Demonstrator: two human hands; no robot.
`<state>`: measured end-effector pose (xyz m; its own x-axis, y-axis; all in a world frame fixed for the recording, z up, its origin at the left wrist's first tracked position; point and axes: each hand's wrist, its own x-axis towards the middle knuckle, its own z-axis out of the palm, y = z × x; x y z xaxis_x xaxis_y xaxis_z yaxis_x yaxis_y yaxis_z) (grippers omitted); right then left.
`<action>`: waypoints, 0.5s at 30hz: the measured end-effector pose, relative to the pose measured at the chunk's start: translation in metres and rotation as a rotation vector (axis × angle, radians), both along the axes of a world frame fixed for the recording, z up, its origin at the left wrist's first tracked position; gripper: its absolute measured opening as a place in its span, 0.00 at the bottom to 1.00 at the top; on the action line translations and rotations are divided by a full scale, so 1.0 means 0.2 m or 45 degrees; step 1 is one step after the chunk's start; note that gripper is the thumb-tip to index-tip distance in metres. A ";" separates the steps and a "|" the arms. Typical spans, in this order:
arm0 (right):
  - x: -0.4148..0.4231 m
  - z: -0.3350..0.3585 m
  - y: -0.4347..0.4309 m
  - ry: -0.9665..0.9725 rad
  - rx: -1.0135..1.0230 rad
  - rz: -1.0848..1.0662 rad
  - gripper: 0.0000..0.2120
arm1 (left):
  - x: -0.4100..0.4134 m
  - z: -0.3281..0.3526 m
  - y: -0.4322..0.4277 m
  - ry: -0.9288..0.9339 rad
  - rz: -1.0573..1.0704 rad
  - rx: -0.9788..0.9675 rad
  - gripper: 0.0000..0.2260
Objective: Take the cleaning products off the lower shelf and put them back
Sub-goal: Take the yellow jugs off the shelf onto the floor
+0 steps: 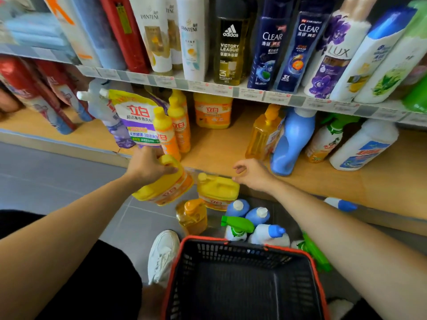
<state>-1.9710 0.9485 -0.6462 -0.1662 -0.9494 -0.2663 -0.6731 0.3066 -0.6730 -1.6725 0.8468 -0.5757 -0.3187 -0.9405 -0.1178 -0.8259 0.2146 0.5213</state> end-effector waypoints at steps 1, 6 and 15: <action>0.02 -0.02 -0.05 0.021 -0.007 -0.003 0.24 | 0.01 -0.05 -0.01 -0.015 -0.004 0.050 0.15; 0.10 -0.08 -0.37 -0.023 -0.133 -0.169 0.37 | 0.02 -0.32 -0.02 -0.126 -0.101 0.190 0.17; 0.05 -0.25 -0.85 -0.299 -0.320 -0.594 0.47 | 0.00 -0.61 -0.10 0.019 -0.176 0.094 0.21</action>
<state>-1.9605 0.7793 -0.6964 -0.5462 -0.8286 -0.1225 -0.3289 0.3466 -0.8784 -1.6733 0.8262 -0.6979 -0.4468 -0.8764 -0.1796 -0.7833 0.2863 0.5518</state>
